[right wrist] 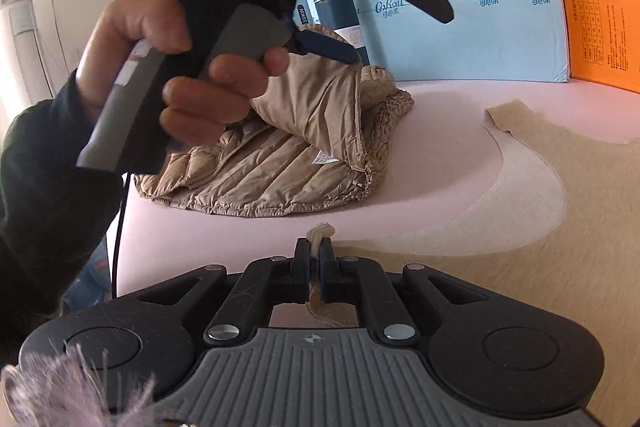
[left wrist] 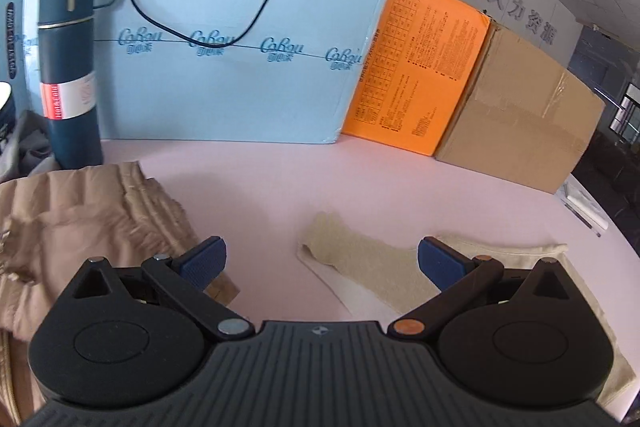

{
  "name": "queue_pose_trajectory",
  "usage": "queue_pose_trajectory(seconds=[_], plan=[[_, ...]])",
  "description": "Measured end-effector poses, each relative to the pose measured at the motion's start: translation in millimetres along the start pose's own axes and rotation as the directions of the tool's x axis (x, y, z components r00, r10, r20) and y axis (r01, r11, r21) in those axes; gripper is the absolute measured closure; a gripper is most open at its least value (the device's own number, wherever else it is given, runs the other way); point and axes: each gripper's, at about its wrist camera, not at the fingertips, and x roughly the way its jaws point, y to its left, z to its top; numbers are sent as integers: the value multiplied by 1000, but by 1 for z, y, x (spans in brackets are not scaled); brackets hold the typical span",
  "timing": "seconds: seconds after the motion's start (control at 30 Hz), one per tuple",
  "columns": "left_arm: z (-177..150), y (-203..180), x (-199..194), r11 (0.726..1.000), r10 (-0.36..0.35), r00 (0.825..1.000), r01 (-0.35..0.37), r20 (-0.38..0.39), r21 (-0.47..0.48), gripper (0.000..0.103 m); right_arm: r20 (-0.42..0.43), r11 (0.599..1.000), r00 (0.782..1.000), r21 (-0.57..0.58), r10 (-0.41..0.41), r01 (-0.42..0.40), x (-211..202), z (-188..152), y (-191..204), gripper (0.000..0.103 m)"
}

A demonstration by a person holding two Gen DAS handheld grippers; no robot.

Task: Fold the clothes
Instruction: 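Grasp the sweater's shoulder strap with the right gripper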

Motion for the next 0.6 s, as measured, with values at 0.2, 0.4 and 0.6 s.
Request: queue_pose_trajectory(seconds=[0.2,0.4,0.6], plan=[[35,-13,13,978,-206,977,208,54,-29,0,8,997,999,61,41,-41,-3,0,-8,98],[22,-7,98,998,-51,991,56,-121,39,0,-8,996,998,67,60,-60,-1,0,-10,98],[5,18,155,999,-36,979,28,-201,-42,4,-5,992,997,98,81,-80,1,2,-17,98]])
